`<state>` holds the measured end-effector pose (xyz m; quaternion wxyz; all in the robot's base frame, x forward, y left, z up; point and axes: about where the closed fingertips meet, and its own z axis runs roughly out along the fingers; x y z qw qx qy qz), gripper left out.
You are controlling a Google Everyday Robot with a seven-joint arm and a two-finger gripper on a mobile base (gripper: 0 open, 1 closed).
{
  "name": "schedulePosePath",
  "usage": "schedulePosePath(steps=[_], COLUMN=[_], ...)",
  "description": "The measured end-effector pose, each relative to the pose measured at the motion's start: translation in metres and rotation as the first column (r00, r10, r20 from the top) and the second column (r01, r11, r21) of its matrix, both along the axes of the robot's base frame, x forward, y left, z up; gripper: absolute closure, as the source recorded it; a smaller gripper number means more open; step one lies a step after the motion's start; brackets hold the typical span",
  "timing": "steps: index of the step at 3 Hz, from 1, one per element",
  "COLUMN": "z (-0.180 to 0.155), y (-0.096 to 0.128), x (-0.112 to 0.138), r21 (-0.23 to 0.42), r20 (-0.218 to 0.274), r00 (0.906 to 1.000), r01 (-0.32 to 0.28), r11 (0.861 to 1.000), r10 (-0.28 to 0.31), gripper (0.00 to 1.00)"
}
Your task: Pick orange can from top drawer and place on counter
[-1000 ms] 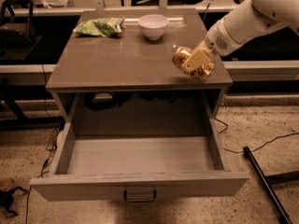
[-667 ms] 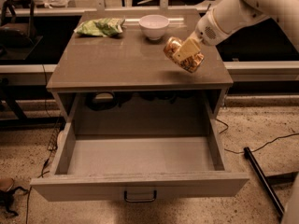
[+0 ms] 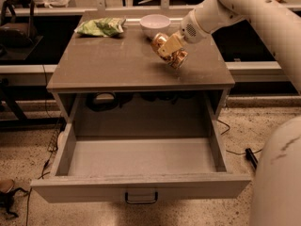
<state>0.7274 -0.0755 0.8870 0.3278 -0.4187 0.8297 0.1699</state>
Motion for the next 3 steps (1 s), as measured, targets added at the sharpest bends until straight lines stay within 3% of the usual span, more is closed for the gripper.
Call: schedulePosePath(steps=[1, 2, 3], z=[-0.018, -0.032, -0.039], y=[0.021, 0.034, 0.023], x=[0.012, 0.016, 0.010], r21=[0.052, 0.086, 0.108], r20=[-0.042, -0.068, -0.073], r00=[0.9991, 0.9977, 0.9973], r01=[0.008, 0.005, 0.016], r11=[0.999, 0.996, 0.994], r10=[-0.006, 0.001, -0.009], gripper=[0.05, 0.00, 0.00])
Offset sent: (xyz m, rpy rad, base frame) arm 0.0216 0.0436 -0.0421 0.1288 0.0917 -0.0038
